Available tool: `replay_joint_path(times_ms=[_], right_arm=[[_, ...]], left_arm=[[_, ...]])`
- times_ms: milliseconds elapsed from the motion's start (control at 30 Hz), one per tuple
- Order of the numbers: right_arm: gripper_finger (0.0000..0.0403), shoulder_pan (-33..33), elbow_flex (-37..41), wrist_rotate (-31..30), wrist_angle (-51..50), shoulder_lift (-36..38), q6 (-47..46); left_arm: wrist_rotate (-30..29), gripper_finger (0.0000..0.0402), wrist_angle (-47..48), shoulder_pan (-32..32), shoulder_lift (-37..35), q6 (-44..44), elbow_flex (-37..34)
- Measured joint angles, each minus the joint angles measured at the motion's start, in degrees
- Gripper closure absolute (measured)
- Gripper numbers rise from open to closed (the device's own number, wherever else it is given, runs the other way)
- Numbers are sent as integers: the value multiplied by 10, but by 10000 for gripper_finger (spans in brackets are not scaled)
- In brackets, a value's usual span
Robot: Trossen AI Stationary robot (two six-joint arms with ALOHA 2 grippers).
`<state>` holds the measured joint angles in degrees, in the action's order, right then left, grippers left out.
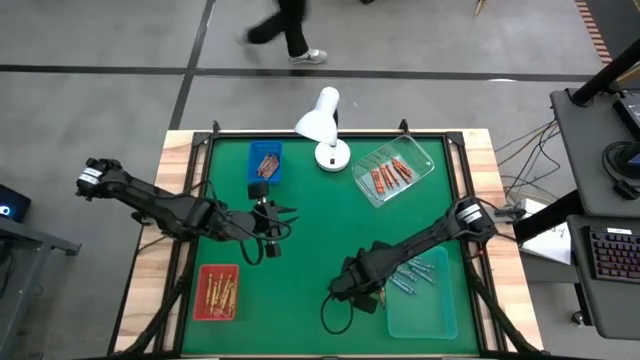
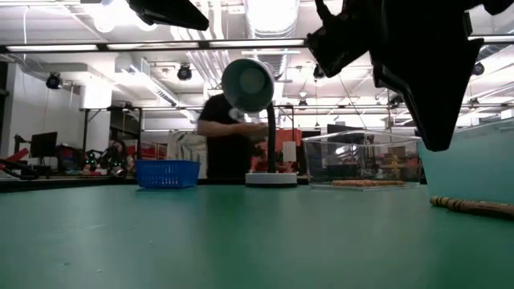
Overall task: Sort crayons
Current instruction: Put the brown crayon into the blue bin
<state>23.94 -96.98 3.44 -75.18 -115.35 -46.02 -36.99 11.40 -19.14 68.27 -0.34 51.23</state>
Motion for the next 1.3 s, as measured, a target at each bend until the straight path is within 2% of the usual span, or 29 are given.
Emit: replay_joint_path(times_ms=[200, 567, 833, 1300], right_arm=[[351, -2, 11, -2, 2, 0, 0], [351, -26, 12, -3, 11, -47, 118], [351, -50, -15, 31, -6, -89, 182], [351, -41, -49, 58, -57, -89, 189]], left_arm=[[0, 335, 0, 0, 0, 0, -1], [0, 336, -2, 0, 0, -1, -3], [0, 336, -3, 0, 0, -1, -3], [0, 336, 0, 0, 0, -2, -4]])
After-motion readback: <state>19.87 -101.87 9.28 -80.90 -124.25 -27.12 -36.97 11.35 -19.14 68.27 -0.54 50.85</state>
